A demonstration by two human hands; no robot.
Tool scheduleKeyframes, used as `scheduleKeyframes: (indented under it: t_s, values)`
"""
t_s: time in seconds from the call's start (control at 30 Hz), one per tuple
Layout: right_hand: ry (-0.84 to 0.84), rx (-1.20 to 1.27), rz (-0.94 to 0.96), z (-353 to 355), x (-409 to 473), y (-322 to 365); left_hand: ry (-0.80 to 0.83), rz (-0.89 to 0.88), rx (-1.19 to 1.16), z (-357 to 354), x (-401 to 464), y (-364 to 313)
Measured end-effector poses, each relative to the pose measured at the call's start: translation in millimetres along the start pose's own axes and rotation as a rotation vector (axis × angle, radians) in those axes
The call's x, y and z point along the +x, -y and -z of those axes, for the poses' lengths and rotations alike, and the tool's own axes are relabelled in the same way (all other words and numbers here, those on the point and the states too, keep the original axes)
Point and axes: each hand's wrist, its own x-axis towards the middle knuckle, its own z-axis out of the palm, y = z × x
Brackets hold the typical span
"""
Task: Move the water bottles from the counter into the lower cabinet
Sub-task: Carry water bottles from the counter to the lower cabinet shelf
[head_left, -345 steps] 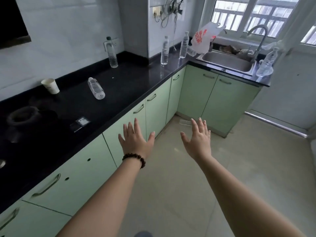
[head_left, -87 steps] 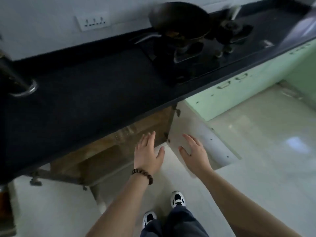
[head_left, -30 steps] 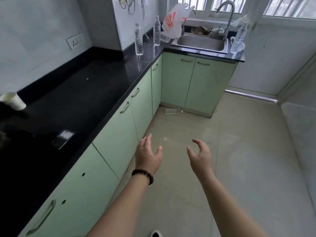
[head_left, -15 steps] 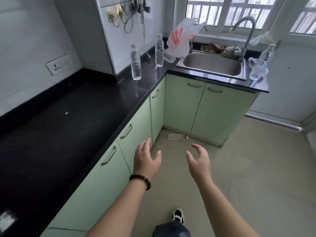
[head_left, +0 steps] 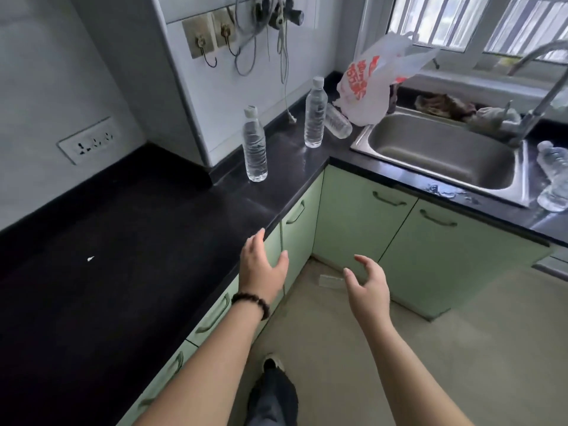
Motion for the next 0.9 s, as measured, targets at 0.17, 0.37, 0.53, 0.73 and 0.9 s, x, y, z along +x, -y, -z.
scheduleKeyframes:
  t_s: [0.17,0.37,0.53,0.73,0.9]
  values:
    - [-0.003,-0.033,-0.006,-34.3,84.0,13.1,-0.084,0.023,-0.090,-14.6,106.2,-2.1]
    - [-0.008,-0.107,0.020,-74.0,182.8,52.7,-0.165,0.083,-0.202,-25.2,224.3,-4.8]
    - [-0.011,-0.118,0.046,-96.5,234.9,74.7,-0.210,0.097,-0.324,-37.1,293.6,-7.8]
    - [0.011,-0.142,0.034,-104.3,275.8,73.4,-0.288,0.236,-0.476,-47.1,338.4,-10.1]
    - [0.066,-0.109,0.076,-108.1,321.5,79.7,-0.331,0.232,-0.357,-48.4,355.6,-19.8]
